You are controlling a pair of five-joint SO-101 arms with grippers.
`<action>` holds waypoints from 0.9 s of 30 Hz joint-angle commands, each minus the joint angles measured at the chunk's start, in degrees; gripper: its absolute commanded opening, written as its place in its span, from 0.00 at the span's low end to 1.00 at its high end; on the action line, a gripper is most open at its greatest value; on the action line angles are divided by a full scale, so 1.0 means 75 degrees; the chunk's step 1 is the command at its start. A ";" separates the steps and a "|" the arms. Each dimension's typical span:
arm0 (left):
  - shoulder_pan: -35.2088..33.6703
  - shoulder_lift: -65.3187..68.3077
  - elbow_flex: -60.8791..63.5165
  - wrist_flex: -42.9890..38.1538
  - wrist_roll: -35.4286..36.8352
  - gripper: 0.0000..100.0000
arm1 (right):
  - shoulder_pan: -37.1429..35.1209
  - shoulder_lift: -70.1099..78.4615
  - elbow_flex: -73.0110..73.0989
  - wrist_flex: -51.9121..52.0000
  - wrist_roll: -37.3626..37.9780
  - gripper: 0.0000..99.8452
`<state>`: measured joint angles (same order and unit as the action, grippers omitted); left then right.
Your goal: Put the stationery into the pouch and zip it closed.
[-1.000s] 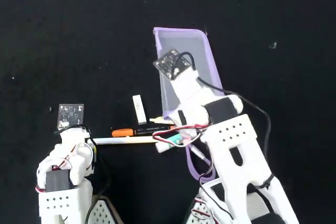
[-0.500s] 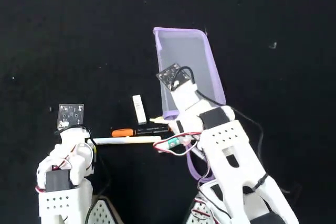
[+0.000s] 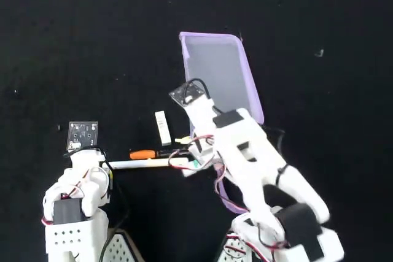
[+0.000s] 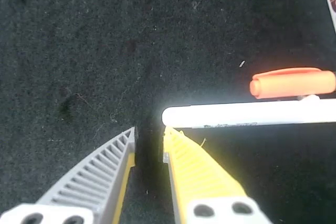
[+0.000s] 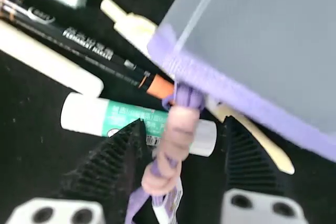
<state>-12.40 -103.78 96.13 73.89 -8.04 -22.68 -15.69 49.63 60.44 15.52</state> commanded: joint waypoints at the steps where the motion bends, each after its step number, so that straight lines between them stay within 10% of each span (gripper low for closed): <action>1: 0.0018 -0.0047 0.0170 -0.0129 0.0035 0.10 | -0.0117 0.0428 -0.0615 -0.0211 -0.0094 0.22; 27: 0.0006 -0.0047 0.0170 -0.0129 0.0035 0.10 | -0.0188 0.0428 -0.3440 0.2075 -0.0082 0.01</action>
<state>-12.40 -103.78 96.13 73.89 -8.04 -22.95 -12.18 32.13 71.78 15.34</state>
